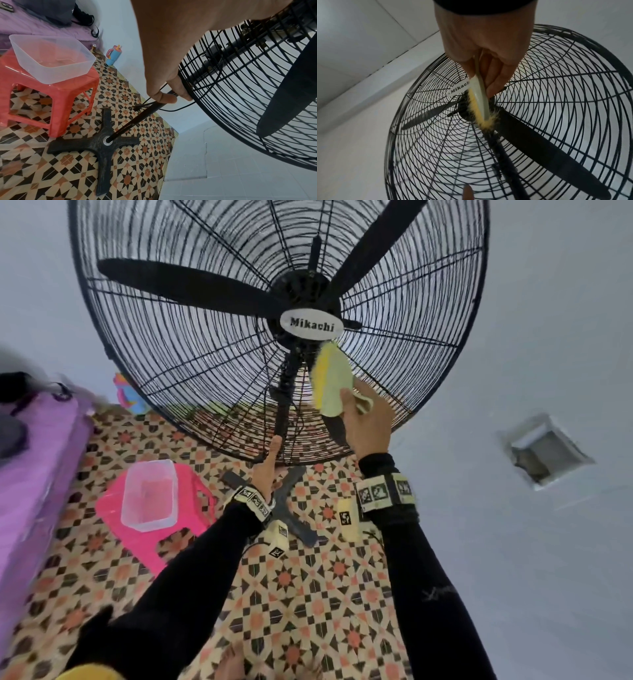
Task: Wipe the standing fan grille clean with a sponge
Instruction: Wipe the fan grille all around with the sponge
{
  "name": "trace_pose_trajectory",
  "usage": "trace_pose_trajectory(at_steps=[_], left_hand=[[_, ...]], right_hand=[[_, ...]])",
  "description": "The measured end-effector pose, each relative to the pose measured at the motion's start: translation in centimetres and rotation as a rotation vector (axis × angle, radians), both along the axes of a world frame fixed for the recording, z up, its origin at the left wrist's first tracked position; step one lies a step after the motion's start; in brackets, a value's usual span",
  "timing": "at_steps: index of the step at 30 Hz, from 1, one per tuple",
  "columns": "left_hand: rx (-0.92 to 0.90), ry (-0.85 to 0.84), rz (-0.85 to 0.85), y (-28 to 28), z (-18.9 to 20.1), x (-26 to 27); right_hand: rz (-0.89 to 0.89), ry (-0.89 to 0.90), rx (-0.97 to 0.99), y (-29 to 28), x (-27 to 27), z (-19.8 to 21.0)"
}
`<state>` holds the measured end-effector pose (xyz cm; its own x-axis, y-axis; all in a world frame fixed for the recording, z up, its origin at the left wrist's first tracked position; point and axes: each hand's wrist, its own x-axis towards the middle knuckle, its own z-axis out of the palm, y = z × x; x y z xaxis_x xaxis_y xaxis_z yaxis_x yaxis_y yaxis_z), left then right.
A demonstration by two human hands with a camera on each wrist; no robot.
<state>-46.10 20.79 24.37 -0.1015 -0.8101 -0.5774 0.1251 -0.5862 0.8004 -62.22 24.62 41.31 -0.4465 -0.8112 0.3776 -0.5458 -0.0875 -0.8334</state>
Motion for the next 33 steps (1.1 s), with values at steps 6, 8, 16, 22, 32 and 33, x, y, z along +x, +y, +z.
trace_pose_trajectory(at_steps=[6,8,16,22,32,33], left_hand=[[0.027,-0.012,-0.014,-0.3,-1.3,0.0],[0.061,-0.034,-0.002,-0.6,-1.8,-0.1],[0.04,-0.004,0.014,-1.4,-3.8,-0.2],[0.04,-0.023,-0.027,-2.3,-5.8,-0.1],[0.019,-0.075,-0.086,-2.0,-4.7,0.7],[0.004,-0.076,-0.09,-1.3,-2.8,0.9]], right_hand=[[0.009,-0.111,-0.019,0.0,-1.1,0.3],[0.086,-0.13,0.01,-0.2,0.0,0.0],[0.006,-0.267,-0.053,-0.4,0.3,-0.3],[0.074,-0.168,-0.022,-0.3,0.9,-1.4],[0.044,-0.138,-0.041,-0.5,0.7,-0.8],[0.011,-0.168,-0.081,-0.5,0.5,-0.6]])
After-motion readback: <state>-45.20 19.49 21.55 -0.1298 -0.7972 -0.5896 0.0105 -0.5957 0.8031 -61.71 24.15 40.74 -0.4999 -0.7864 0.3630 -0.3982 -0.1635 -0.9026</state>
